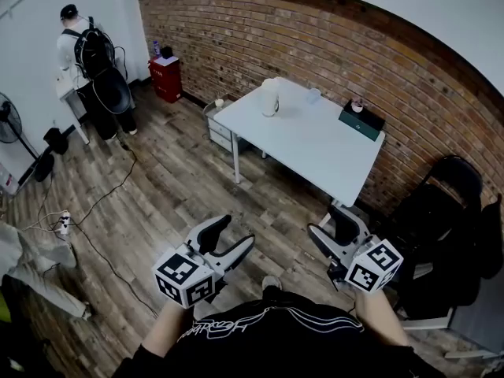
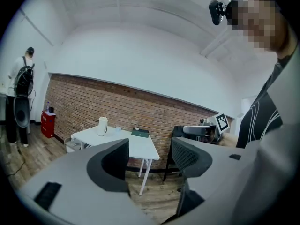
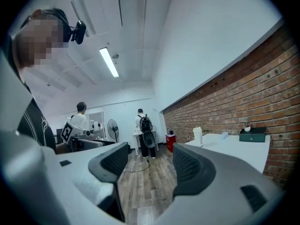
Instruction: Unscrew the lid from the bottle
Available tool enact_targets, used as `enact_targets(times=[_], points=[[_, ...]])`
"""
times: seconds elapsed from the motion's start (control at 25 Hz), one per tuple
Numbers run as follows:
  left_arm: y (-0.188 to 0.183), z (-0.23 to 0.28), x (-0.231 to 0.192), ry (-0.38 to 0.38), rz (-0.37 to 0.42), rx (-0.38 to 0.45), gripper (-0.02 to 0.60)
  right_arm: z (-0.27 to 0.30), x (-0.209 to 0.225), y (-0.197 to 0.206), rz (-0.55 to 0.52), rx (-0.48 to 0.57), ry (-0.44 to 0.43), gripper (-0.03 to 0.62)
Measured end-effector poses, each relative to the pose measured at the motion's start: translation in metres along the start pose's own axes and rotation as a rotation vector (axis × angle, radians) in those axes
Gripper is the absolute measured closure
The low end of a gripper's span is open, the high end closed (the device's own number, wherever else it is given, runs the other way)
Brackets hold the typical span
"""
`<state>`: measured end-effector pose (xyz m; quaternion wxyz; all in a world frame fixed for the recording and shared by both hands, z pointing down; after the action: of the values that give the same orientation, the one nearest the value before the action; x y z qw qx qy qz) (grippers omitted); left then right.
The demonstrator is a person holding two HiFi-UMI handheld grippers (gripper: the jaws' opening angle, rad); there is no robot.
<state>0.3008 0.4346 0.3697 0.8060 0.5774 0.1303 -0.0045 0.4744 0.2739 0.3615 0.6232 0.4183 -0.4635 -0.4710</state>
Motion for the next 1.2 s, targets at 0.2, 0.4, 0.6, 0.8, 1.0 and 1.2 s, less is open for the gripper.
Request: enact_targets(times=[0.2,0.4,0.6,0.8,1.0,1.2], points=[[0.0,0.017,-0.029,-0.024,-0.015,-0.016,0.263,0.027,0.026,-0.006,0.011,-0.001,0.007,0.302],[-0.003,0.043,-0.081,-0.042,-0.038,-0.048,0.252,0.083,0.066,-0.008,0.052,-0.005,-0.011,0.296],[-0.03,0.09,-0.151,-0.051,-0.04,-0.078,0.251,0.15,0.122,-0.027,0.076,-0.003,-0.014,0.281],[-0.057,0.151,-0.222,-0.039,-0.039,-0.085,0.244,0.212,0.181,-0.047,0.072,-0.029,0.008,0.262],[-0.085,0.206,-0.284,-0.021,-0.023,-0.069,0.239,0.262,0.232,-0.066,0.075,-0.046,0.025,0.255],[-0.103,0.238,-0.329,-0.026,-0.009,-0.049,0.235,0.299,0.26,-0.081,0.061,-0.06,0.036,0.253]])
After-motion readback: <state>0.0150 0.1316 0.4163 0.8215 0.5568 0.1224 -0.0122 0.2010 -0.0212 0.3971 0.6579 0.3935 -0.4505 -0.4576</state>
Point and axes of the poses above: the fingertips, and each gripper's own axes: z forward along the fingers, x to its right, y out of its underside, the point moved 5 cm from there along -z, backward along the fingers, and after that the axes turned 9 degrees about -x, right-handed, at the moved point
